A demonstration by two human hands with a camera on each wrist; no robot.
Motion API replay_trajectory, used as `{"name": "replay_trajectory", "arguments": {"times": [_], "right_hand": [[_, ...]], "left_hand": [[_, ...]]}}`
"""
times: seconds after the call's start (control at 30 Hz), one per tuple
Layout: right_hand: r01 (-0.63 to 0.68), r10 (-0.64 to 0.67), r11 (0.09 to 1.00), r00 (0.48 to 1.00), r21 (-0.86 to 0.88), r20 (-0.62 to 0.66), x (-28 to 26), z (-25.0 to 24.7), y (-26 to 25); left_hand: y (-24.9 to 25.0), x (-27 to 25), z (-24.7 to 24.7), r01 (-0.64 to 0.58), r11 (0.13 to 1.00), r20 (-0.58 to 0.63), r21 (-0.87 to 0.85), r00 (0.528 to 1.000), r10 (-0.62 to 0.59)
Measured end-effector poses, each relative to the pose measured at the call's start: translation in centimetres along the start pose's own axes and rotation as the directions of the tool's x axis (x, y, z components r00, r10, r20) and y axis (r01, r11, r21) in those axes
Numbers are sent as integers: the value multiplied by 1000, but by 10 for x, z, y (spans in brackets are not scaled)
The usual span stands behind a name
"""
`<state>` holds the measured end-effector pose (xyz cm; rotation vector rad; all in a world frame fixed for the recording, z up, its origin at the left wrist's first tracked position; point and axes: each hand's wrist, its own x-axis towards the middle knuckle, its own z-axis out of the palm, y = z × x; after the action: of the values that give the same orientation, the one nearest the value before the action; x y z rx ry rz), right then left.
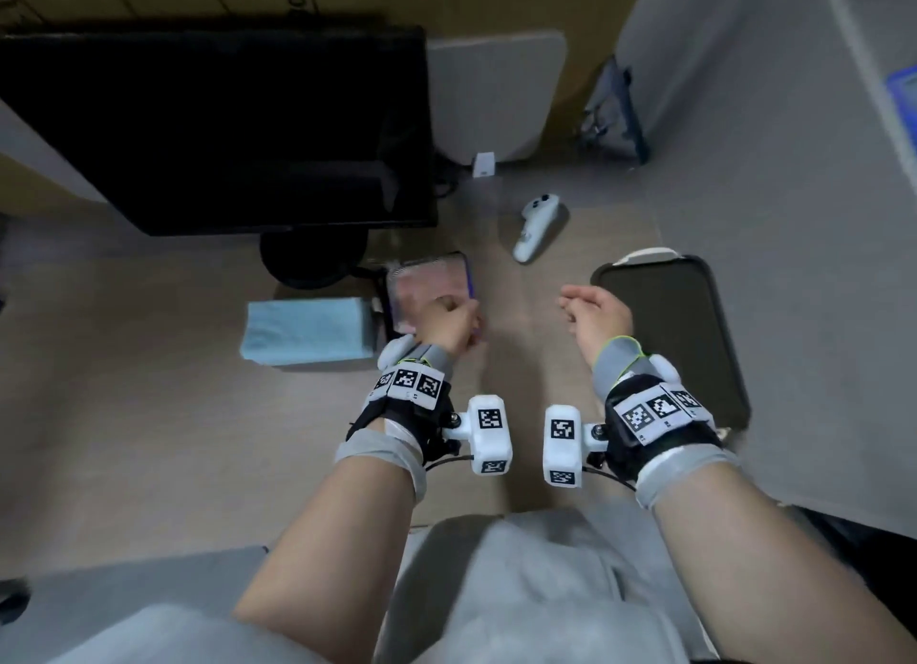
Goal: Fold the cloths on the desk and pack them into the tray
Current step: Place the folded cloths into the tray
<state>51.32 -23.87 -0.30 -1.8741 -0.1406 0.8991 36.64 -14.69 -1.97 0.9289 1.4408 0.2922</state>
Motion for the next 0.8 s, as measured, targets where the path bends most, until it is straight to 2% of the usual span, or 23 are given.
{"name": "replay_trajectory", "arguments": {"times": [0.1,0.13,0.27,0.4,0.53,0.6,0.63,0.7,0.73,0.8], "right_hand": [[-9,7,1000,998,-27,-60,10,-74,17],[-18,16,999,999,-35,-49,11,-83,23],[-33,31,998,999,-51,-42,15,-125,39],[-52,49,997,997,-58,-65,18,-161,53],[-73,67,996,993,-57,-100,19,-175,61],[-53,41,996,985,-66,-167,19,-172,62],[-45,21,992,979,-116,-201,17,-168,59],[-81,-12,933,967,-350,-255,11,-157,52],[-93,-20,890,970,-447,-242,6,-148,48],[-122,39,864,984,-488,-176,-1,-128,47]], "left_hand": [[-19,-18,78,45,998,136,46,989,-51],[-24,-20,89,53,997,150,64,987,-62],[-37,-33,145,82,986,194,145,975,-110],[-55,-39,180,97,962,162,256,976,-142],[-64,-42,180,109,963,93,247,986,-135],[-63,-42,171,89,958,67,273,992,-111],[-61,-41,162,76,952,46,297,995,-94],[-60,-42,137,86,937,9,337,995,-95],[-60,-43,120,101,932,-4,348,994,-106],[-65,-48,89,137,923,2,359,989,-147]]}}
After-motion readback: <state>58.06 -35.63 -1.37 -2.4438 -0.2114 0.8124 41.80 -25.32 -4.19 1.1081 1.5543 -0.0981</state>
